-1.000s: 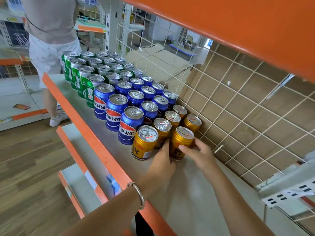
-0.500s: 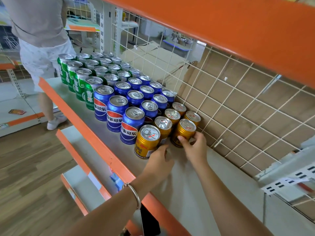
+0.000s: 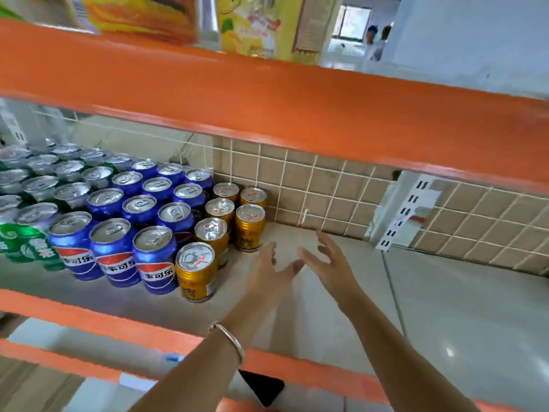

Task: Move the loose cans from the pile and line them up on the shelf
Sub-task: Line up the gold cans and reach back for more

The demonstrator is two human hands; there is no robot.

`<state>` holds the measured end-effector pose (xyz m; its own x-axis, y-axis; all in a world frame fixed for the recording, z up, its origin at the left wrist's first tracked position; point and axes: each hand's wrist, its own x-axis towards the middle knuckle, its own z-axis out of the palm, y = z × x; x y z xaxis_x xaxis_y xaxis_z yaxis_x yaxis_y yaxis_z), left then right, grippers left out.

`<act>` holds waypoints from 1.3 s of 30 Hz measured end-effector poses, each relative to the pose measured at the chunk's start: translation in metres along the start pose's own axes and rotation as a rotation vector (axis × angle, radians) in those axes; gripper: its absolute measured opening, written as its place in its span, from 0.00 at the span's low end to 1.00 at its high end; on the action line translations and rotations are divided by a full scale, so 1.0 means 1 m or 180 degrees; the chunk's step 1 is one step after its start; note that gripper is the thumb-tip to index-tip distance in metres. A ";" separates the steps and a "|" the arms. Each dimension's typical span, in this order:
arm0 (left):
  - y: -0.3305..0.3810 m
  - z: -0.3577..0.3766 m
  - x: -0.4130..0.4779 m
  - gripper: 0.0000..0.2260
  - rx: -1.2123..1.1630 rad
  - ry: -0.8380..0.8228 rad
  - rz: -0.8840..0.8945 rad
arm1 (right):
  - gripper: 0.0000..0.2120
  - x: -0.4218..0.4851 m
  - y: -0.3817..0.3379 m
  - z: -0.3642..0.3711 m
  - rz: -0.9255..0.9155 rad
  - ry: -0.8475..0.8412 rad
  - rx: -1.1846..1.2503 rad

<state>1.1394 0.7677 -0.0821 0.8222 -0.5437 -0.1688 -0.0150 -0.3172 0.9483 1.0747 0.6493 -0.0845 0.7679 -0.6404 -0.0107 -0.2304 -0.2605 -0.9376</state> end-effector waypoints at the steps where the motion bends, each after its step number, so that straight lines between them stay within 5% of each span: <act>1: 0.003 0.007 -0.001 0.36 0.0031 -0.0085 0.0044 | 0.33 -0.008 0.002 -0.011 0.0055 0.0055 -0.0037; 16: 0.064 0.182 -0.090 0.44 0.0124 -0.1161 0.0702 | 0.32 -0.141 0.057 -0.216 0.0241 0.1175 0.0014; 26: 0.113 0.350 -0.178 0.45 0.0142 -0.1644 0.0915 | 0.41 -0.241 0.095 -0.380 0.0199 0.1852 0.0048; 35: 0.135 0.433 -0.173 0.48 0.0005 -0.1877 0.0687 | 0.47 -0.232 0.124 -0.454 0.0237 0.1968 0.0144; 39: 0.152 0.465 -0.149 0.40 -0.0201 -0.1833 0.0925 | 0.45 -0.200 0.134 -0.481 0.0237 0.2122 0.0243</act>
<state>0.7499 0.4398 -0.0379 0.3524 -0.9358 -0.0035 -0.1429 -0.0575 0.9881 0.6029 0.3944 -0.0409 0.2130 -0.9700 0.1176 -0.2065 -0.1623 -0.9649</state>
